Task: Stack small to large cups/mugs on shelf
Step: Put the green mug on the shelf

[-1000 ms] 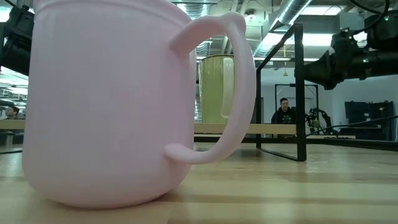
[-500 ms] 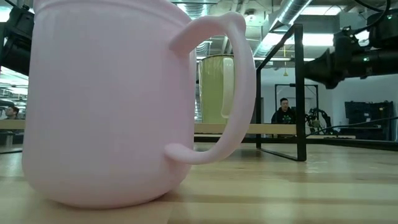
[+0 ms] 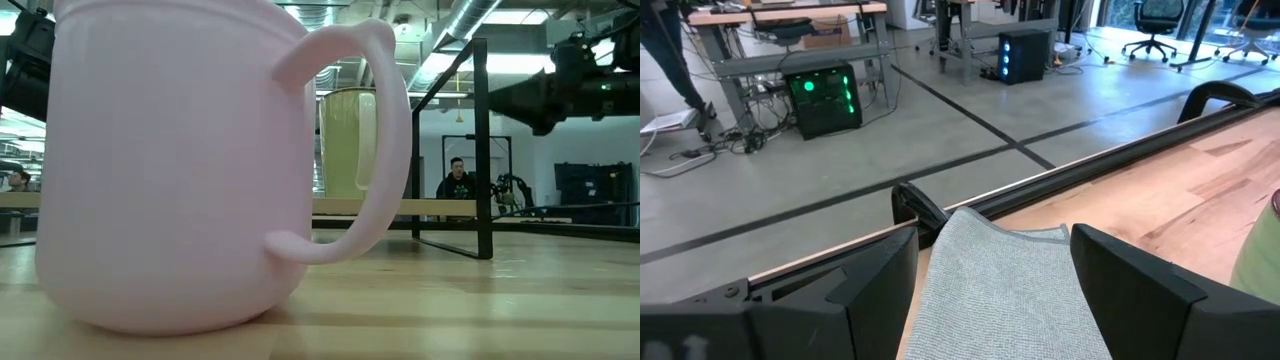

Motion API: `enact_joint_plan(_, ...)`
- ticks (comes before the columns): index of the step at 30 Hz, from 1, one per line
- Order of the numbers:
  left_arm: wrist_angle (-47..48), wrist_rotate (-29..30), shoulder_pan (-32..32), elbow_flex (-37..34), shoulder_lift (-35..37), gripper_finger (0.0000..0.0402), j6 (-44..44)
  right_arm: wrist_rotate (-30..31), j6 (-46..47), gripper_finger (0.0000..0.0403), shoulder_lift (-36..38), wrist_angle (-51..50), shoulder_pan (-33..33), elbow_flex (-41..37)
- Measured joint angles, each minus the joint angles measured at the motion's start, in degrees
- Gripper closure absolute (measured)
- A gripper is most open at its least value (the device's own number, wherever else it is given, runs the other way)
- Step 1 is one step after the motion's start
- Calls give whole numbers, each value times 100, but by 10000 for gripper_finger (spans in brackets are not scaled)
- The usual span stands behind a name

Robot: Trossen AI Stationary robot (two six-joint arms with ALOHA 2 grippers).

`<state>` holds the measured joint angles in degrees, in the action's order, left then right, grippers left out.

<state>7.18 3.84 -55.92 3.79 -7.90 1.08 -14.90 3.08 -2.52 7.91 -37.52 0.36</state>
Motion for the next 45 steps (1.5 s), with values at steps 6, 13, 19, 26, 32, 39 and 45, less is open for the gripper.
enact_joint_plan(6,2,0,1,1,0,148,-2,-29,296,225,244,-530,39,2)
enact_joint_plan(13,-2,1,2,1,0,148,28,-2,252,225,151,-530,50,4)
enact_joint_plan(19,-45,-187,0,-2,0,148,104,-2,253,225,32,-532,37,4)
enact_joint_plan(26,-697,-774,3,101,0,148,-31,-1,688,225,26,-532,37,4)
enact_joint_plan(32,-516,-835,2,734,-39,148,-85,-2,747,225,28,-532,37,7)
enact_joint_plan(39,-391,-1231,2,1437,-912,148,249,-1,743,225,26,-532,37,7)
enact_joint_plan(45,-79,-1877,2,2257,-2469,148,306,-2,701,225,28,-532,37,7)
